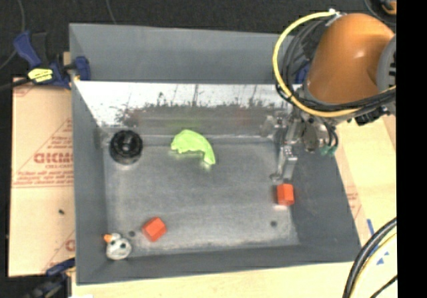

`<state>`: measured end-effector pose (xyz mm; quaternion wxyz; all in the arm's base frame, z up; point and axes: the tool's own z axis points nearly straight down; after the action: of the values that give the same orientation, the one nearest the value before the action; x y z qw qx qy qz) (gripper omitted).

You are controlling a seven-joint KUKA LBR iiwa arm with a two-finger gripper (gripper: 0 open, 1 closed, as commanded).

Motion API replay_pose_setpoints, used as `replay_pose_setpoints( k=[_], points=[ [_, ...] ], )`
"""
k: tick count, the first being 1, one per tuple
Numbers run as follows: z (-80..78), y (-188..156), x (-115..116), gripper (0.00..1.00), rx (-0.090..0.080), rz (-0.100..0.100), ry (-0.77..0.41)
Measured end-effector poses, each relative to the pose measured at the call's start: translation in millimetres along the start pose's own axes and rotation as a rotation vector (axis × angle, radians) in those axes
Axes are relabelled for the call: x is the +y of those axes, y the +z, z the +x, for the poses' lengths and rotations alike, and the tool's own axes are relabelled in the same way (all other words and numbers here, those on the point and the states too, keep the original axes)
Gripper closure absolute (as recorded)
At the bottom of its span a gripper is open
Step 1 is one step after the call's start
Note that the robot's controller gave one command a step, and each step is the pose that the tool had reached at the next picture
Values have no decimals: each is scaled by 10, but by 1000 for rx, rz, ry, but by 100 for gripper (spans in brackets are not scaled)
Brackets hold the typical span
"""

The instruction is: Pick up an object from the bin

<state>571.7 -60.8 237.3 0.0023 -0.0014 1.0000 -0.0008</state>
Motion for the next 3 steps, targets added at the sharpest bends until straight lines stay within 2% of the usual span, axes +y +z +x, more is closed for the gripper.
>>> replay_pose_setpoints(
  k=[1, 2, 3],
  points=[
    [-377, 642, 367, 0, -8, 1, -88],
    [-269, 905, 446, 0, 1, 0, -204],
    [-743, 1525, 767, 0, -22, 2, -171]
  ],
)
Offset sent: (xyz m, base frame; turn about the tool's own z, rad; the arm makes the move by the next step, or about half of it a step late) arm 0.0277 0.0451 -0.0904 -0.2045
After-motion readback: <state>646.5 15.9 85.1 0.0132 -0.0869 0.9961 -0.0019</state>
